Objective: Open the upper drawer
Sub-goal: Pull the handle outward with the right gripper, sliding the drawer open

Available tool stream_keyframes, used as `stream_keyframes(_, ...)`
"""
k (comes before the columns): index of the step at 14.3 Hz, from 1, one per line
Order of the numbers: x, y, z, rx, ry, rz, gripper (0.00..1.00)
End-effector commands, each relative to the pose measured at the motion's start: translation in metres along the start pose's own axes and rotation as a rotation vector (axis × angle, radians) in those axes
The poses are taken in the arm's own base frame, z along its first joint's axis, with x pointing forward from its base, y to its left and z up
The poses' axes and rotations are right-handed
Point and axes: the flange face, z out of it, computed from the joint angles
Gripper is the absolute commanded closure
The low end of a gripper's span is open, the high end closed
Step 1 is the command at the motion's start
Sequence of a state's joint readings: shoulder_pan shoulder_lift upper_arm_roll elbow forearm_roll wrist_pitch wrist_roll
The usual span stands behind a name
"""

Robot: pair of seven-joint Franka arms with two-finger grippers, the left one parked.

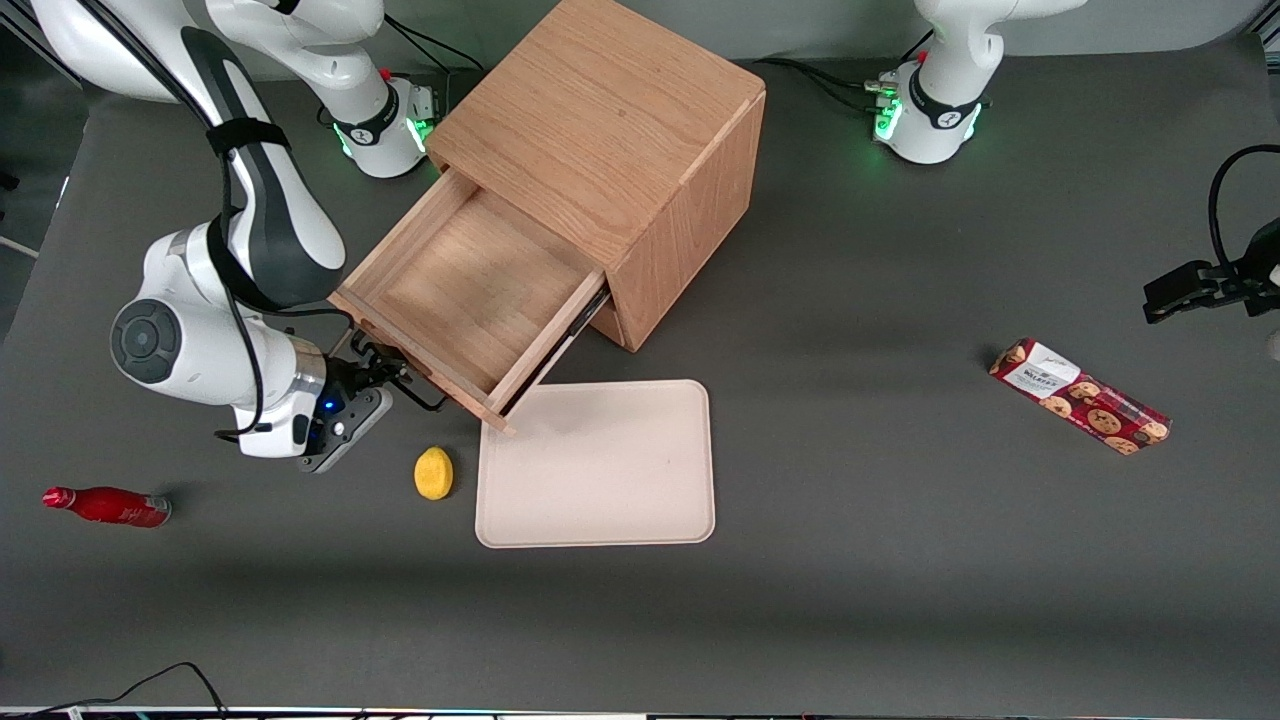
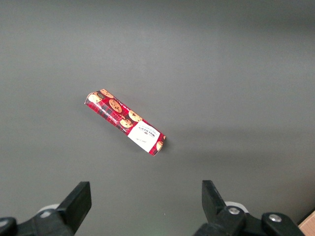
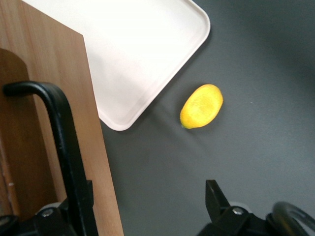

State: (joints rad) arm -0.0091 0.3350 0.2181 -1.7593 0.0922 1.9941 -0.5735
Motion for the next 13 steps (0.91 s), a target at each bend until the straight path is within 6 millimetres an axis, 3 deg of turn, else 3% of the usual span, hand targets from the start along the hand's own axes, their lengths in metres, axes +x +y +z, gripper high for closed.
stream_keyframes(1,0.006,0.010,0.001,-0.021,-0.003,-0.029,0.00)
stream_keyframes(5,0.002,0.022,0.001,-0.025,-0.004,-0.031,0.00)
stream_keyframes(13,-0.001,0.019,-0.004,-0.018,-0.017,-0.034,0.00)
